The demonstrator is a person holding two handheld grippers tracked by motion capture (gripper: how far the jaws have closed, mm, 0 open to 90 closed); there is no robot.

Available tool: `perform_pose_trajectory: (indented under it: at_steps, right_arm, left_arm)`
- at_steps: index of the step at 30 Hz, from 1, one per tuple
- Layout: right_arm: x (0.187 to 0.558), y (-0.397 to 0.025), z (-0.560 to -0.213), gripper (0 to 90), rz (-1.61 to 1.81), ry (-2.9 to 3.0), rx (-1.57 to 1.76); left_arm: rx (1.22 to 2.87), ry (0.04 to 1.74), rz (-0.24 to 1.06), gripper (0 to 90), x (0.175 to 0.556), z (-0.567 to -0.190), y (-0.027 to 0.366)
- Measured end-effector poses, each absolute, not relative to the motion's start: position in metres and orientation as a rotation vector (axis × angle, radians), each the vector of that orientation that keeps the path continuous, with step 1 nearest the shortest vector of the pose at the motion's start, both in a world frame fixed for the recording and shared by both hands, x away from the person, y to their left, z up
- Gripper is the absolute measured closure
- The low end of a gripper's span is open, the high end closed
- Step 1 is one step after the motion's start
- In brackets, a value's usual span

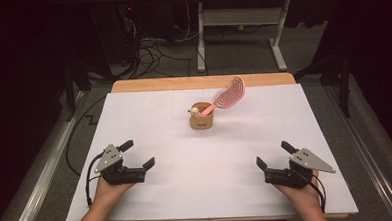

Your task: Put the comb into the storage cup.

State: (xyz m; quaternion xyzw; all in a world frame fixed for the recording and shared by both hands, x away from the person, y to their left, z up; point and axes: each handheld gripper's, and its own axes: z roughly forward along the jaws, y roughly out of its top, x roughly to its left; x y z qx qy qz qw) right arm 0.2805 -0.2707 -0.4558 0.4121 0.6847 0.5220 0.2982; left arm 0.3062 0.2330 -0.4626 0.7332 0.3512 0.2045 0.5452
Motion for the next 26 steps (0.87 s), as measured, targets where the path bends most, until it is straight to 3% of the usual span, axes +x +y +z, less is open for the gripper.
perform_pose_trajectory:
  at_steps: [6, 26]
  right_arm:
    - [0.261, -0.294, -0.453, 0.2, 1.380, 1.750, 1.110]
    - [0.265, -0.293, -0.460, 0.2, 1.358, 1.779, 1.117]
  left_arm:
    - [1.760, 0.828, 0.486, 0.0, 0.303, -0.463, 0.230]
    - [1.766, 0.845, 0.510, 0.0, 0.304, -0.461, 0.231]
